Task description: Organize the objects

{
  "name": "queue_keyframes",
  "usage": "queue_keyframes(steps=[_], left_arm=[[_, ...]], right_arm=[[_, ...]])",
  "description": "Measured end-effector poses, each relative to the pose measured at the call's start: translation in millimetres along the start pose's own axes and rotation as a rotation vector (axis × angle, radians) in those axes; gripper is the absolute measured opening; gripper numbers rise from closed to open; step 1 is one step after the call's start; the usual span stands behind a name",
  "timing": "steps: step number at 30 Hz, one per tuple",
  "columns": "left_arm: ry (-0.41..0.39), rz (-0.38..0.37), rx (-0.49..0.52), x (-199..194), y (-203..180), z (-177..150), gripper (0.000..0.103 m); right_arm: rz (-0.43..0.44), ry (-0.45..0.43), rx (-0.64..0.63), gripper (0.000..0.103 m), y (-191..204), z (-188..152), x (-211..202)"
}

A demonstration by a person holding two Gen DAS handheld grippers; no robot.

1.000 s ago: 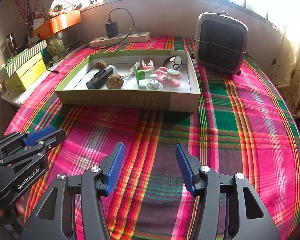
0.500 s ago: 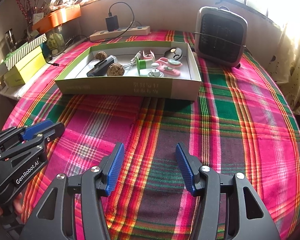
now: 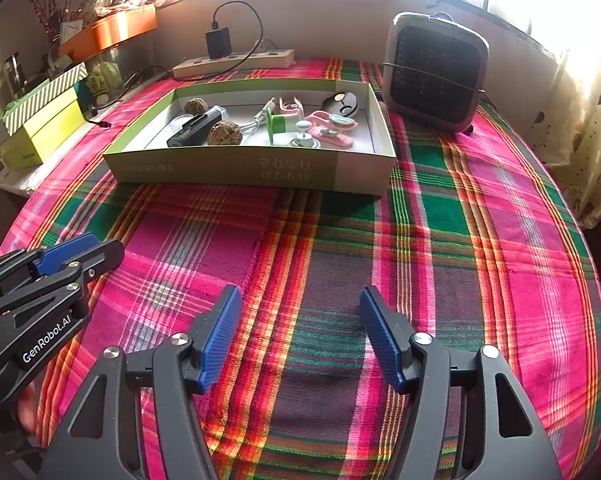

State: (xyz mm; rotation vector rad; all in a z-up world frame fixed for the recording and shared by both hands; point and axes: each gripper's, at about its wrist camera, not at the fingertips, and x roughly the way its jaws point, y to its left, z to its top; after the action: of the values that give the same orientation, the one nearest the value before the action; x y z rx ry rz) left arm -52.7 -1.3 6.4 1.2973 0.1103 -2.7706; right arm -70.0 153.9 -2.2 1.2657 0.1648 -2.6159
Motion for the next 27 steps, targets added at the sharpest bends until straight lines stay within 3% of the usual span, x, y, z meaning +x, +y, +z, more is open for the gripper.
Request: queue_keyframes(steps=[27], left_arm=[[0.000, 0.002, 0.001, -0.5, -0.4, 0.1, 0.027]], right_arm=[[-0.009, 0.001, 0.009, 0.066, -0.5, 0.2, -0.3]])
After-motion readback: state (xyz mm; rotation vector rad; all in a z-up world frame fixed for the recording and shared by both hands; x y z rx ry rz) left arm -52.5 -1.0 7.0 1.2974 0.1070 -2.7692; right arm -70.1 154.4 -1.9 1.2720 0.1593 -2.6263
